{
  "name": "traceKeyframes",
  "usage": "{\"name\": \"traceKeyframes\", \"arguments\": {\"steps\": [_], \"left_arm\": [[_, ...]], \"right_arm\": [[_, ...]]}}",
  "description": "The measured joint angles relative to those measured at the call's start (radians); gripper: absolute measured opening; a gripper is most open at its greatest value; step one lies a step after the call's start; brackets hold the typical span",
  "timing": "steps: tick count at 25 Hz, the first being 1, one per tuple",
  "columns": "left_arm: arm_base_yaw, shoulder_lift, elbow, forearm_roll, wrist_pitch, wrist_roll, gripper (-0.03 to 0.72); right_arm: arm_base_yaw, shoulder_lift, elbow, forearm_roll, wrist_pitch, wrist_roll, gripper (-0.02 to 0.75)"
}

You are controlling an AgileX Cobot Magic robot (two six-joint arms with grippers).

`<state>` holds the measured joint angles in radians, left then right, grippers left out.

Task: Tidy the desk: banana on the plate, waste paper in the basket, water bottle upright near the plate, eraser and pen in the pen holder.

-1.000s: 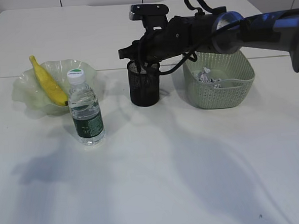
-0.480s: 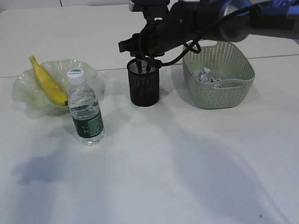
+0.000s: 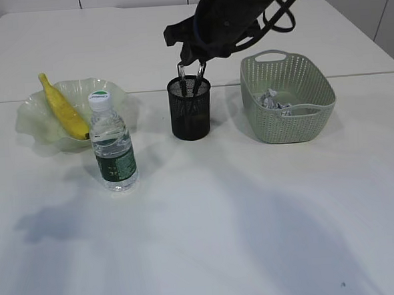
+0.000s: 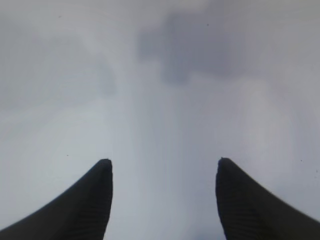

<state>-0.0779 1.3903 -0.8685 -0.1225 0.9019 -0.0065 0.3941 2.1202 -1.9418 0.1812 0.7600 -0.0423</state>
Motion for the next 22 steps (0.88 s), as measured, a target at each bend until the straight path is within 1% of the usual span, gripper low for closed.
{"name": "traceKeyframes", "arguments": {"steps": [4, 6, 11, 14, 19, 22], "left_arm": [[0.0, 0.0, 0.0, 0.006, 0.0, 0.0, 0.457], [0.0, 0.0, 0.0, 0.01, 0.0, 0.0, 0.457], [0.0, 0.0, 0.0, 0.013, -0.012, 0.0, 0.457], [0.0, 0.0, 0.0, 0.015, -0.026, 0.0, 0.457], [0.0, 0.0, 0.0, 0.027, -0.03, 0.0, 0.457], [0.0, 0.0, 0.0, 0.059, -0.03, 0.0, 0.457]], "right_arm": [[-0.008, -0.073, 0.0, -0.082, 0.116, 0.017, 0.244], [-0.034, -0.098, 0.0, -0.112, 0.174, 0.042, 0.244], [-0.169, -0.134, 0.0, -0.137, 0.316, 0.093, 0.245], [-0.252, -0.157, 0.0, -0.141, 0.367, 0.102, 0.247], [-0.38, -0.196, 0.0, -0.149, 0.388, 0.11, 0.247], [-0.428, -0.222, 0.0, -0.154, 0.396, 0.12, 0.247]]}}
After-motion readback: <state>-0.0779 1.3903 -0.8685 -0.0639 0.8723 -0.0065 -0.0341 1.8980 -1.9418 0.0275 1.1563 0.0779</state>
